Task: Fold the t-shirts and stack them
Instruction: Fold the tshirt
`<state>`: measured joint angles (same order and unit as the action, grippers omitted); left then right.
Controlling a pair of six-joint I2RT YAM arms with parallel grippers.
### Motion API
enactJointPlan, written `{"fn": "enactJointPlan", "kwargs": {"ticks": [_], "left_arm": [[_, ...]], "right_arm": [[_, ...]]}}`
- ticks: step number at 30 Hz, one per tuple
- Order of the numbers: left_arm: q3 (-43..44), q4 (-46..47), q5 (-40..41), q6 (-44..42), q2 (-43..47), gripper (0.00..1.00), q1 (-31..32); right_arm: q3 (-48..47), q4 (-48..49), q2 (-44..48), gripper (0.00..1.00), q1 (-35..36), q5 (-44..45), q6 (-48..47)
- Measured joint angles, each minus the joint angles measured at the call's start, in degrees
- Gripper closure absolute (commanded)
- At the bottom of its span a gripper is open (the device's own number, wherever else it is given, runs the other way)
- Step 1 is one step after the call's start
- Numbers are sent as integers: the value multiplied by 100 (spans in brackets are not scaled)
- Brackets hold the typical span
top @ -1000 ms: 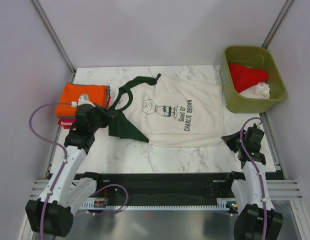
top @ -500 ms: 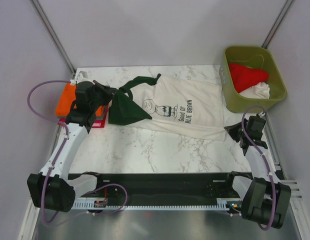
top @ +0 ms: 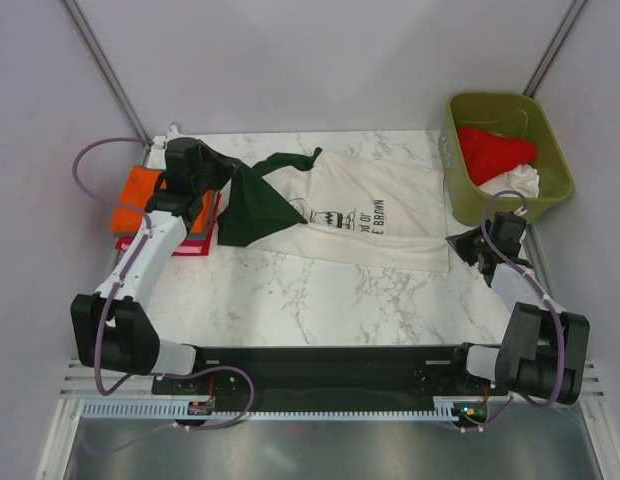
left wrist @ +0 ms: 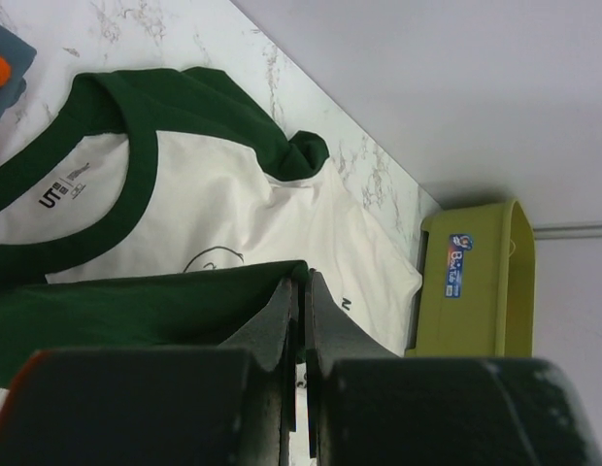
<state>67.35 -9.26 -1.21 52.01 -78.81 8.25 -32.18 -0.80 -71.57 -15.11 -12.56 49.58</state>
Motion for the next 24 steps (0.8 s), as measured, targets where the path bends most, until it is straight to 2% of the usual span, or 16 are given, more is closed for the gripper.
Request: {"fn": "enactJointPlan", "kwargs": {"ticks": [24], "left_arm": [[1185, 33, 260, 2, -1451, 98, 13]], "right_arm": [[-647, 579, -1150, 100, 256, 358, 472]]}}
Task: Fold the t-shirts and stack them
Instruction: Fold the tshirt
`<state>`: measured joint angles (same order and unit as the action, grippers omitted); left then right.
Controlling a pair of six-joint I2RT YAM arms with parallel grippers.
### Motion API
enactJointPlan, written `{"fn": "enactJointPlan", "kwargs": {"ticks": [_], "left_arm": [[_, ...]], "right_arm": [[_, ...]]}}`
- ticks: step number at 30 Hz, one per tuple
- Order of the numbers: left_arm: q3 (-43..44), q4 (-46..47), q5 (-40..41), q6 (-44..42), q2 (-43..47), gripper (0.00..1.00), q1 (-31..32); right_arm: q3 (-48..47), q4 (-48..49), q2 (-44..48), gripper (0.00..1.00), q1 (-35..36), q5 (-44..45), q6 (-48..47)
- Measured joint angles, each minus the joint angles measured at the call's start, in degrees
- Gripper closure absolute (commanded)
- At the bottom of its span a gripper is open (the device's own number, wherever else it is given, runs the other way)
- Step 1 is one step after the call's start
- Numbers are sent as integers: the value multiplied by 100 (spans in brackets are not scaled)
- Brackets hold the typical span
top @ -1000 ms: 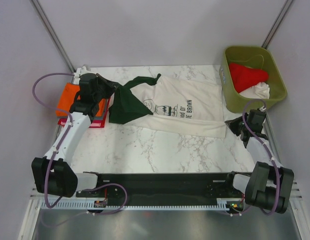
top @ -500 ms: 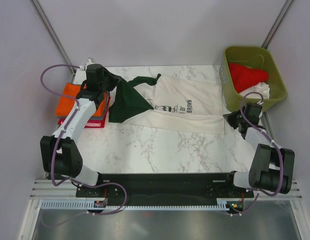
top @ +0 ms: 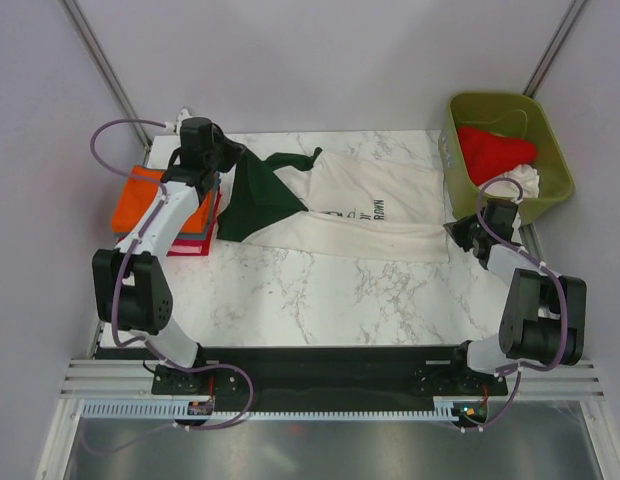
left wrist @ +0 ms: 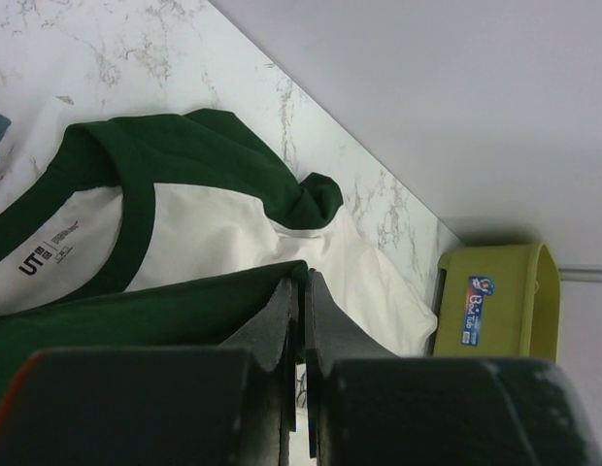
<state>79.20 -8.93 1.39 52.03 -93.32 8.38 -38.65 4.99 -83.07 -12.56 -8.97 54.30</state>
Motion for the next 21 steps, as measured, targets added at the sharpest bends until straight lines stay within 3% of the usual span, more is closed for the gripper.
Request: {"fn": "enactJointPlan", "kwargs": {"ticks": [6, 7, 8, 11, 14, 16, 17, 21], "left_arm": [[350, -4, 0, 11, -592, 98, 0], [428, -13, -2, 24, -684, 98, 0], [520, -7, -4, 39, -791, 98, 0], [791, 7, -31, 85, -1093, 92, 0], [1143, 7, -203, 157, -1493, 63, 0], [1394, 46, -348, 210, -1781, 54, 0], [1460, 63, -387, 236, -1888, 43, 0], [1471, 2, -459, 297, -2022, 32, 0]], "right_arm": [[-9, 107, -81, 100, 31, 140, 92], [-9, 127, -81, 95, 35, 160, 105], [-9, 153, -87, 79, 35, 177, 120], [-9, 208, -116, 58, 37, 181, 140], [-9, 216, -129, 45, 70, 175, 90], [-9, 216, -125, 43, 92, 175, 48], [-7, 205, -103, 43, 105, 175, 35], [151, 162, 319, 44, 136, 201, -35]]}}
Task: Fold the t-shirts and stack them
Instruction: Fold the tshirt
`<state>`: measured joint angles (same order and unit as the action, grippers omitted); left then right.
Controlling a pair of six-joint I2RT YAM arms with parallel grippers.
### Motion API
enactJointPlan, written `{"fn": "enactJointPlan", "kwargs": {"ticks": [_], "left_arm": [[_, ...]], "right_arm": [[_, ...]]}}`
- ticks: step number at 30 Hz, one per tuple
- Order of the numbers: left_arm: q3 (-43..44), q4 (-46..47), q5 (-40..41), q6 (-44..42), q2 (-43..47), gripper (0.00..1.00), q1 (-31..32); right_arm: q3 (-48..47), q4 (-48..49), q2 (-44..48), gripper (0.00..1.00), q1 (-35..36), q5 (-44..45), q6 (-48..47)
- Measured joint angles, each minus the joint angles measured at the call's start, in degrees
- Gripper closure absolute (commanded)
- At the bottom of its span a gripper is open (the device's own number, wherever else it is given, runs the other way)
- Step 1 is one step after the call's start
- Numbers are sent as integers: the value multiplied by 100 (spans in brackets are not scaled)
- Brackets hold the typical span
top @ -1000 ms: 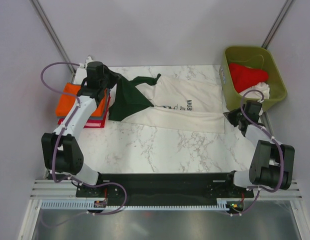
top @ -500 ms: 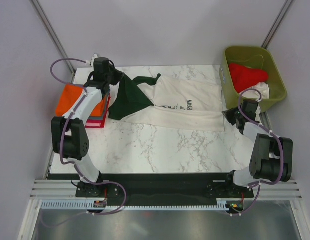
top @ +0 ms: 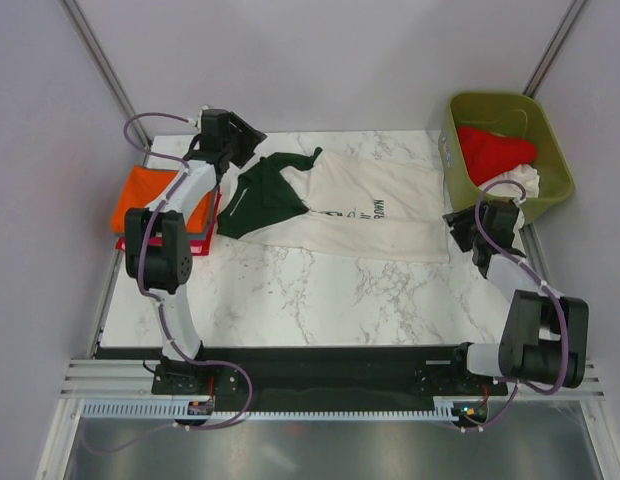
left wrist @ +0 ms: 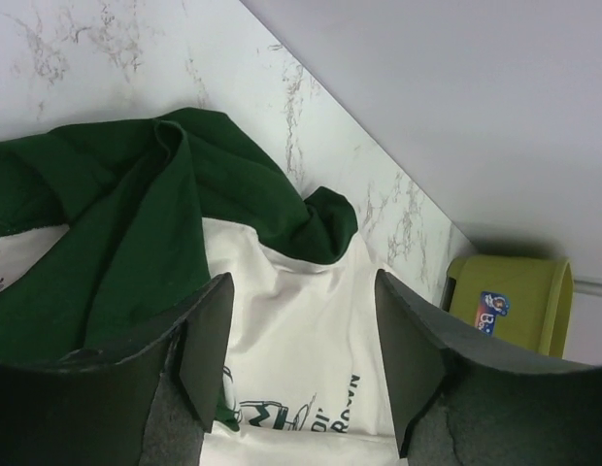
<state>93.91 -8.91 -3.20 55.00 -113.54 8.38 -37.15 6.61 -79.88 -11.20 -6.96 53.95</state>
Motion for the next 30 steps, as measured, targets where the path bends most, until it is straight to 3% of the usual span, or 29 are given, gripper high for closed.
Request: {"fn": "enactJointPlan", "kwargs": {"ticks": [5, 9, 15, 24, 30], "left_arm": [[-59, 11, -33, -22, 155, 31, 0], [-645, -2, -15, -79, 796, 34, 57], [-2962, 330, 280, -33, 2861, 36, 501], [-5115, 452, 938, 442, 4463, 39, 520], [-5678, 472, 1362, 691, 4940, 41, 520]], "right_arm": [[514, 55, 938, 48, 0, 42, -33], [1228, 125, 1600, 49, 11, 61, 98], [2170, 160, 2065, 48, 13, 212, 457], [2319, 595, 1661, 44, 13, 341, 693], [2284, 1217, 984, 53, 57, 337, 920]]}}
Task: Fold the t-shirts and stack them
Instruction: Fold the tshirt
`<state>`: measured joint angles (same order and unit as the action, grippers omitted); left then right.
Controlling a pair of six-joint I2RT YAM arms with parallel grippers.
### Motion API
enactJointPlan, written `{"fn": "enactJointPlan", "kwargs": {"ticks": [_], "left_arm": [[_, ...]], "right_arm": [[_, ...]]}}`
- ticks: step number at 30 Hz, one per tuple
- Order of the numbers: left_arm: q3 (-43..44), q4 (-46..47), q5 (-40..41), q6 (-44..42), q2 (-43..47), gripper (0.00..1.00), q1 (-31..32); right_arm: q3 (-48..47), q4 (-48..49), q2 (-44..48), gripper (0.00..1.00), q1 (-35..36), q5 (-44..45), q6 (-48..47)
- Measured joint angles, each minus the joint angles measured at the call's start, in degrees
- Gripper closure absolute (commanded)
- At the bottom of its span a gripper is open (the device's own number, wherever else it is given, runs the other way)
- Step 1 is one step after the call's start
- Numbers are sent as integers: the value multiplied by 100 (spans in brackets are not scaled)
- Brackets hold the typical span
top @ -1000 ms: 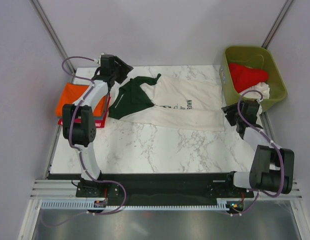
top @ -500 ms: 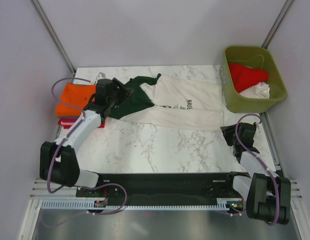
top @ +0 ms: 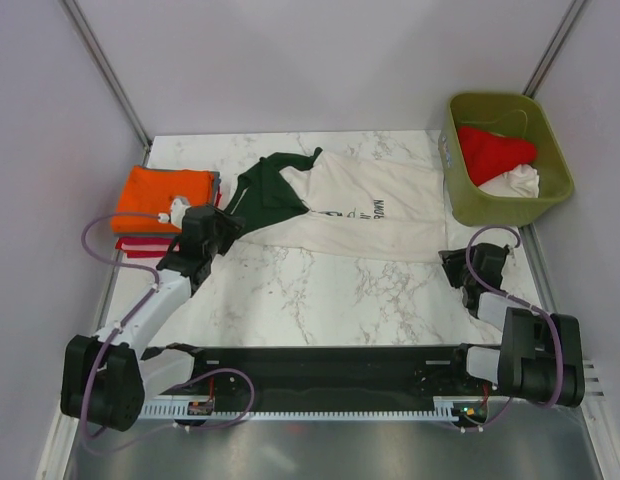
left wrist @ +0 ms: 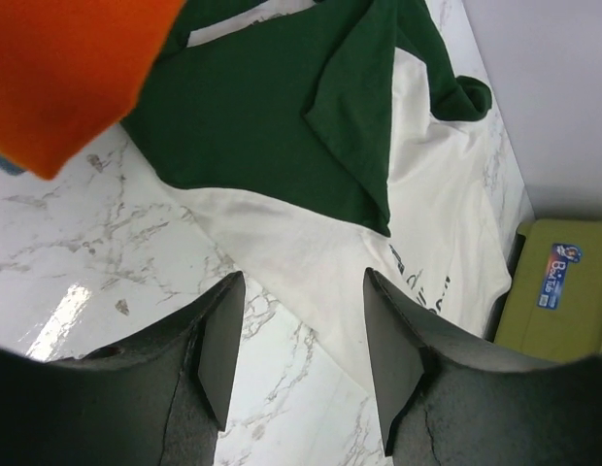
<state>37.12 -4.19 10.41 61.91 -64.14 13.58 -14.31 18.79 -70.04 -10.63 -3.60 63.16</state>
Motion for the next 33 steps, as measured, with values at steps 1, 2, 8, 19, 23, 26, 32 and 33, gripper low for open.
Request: {"fn": "enactJointPlan", "kwargs": {"ticks": [1, 2, 8, 19, 23, 26, 32, 33], "left_arm": [[-42, 7, 42, 31, 31, 42, 0], [-94, 9, 90, 72, 59, 43, 0], [-402, 11, 341, 262, 98, 48, 0], [-977, 603, 715, 361, 83, 51, 284], [-1040, 824, 885, 483, -173, 37, 439], [-1040, 1086, 951, 505, -601, 34, 546], [-1019, 1298, 1143, 623, -1316, 41, 616], [-1019, 1338, 1209, 656, -1379, 43, 616]], "right_arm": [[-13, 94, -98, 57, 22, 4, 26], [-17, 170, -181, 89, 37, 13, 48], [-153, -131, -323, 100, 48, 267, -13], [-581, -979, 151, 100, -573, 605, -452], [-570, -979, 160, 100, -588, 581, -457], [-540, -953, 160, 100, -590, 540, -463], [-457, -896, 164, 100, -601, 476, -466], [-446, -887, 168, 100, -601, 470, -466]]}}
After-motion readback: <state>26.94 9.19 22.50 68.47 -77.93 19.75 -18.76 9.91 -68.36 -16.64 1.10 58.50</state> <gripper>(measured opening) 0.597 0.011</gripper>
